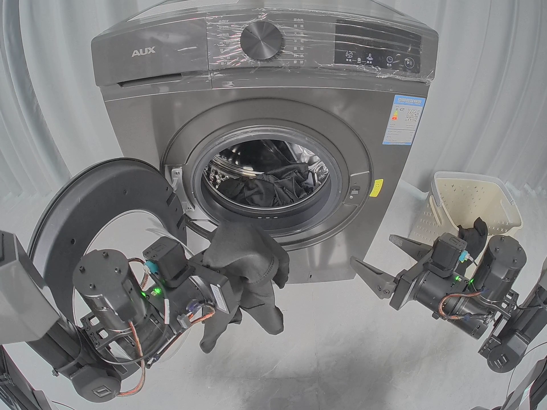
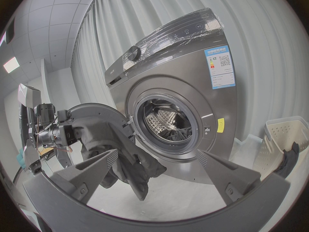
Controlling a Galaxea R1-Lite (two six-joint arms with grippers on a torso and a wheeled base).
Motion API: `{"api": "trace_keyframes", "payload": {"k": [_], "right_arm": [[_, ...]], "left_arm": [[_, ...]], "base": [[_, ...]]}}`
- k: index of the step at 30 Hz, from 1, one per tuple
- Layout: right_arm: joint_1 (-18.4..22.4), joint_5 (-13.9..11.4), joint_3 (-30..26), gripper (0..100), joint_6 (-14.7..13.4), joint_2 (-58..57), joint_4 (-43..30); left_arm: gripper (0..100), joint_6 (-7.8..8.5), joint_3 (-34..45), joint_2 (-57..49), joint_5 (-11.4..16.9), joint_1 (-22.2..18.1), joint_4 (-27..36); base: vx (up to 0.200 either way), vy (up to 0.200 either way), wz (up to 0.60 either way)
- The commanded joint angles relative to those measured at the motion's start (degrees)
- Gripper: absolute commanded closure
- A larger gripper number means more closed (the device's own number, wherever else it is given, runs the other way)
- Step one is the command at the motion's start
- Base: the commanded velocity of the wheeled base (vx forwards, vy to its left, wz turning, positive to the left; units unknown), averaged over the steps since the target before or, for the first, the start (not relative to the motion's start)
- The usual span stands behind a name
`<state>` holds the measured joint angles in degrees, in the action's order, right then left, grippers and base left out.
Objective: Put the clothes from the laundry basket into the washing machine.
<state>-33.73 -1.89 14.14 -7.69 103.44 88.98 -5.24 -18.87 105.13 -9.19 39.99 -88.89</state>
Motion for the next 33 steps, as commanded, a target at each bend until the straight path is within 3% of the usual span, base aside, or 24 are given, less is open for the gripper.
{"api": "trace_keyframes", "payload": {"k": [1,6,12,33], "right_arm": [[0.6,0.0,-0.3,0,0.0,-0.8,0.1],[0.5,0.0,-0.3,0,0.0,-0.6,0.1],[0.2,0.0,-0.2,0,0.0,-0.4,0.1],[-0.2,0.2,-0.3,0,-0.2,-0.1,0.1]], "left_arm": [[100,0.14,0.0,2.9,-1.2,1.4,-0.1],[100,-0.21,-0.6,4.6,-1.3,1.3,-0.1],[100,-0.03,-2.0,6.2,-1.4,1.1,-0.1],[100,0.32,-1.5,6.4,-1.6,3.2,-0.1]], "base": [[0.000,0.000,0.00],[0.000,0.000,0.00],[0.200,0.000,0.00],[0.000,0.000,0.00]]}}
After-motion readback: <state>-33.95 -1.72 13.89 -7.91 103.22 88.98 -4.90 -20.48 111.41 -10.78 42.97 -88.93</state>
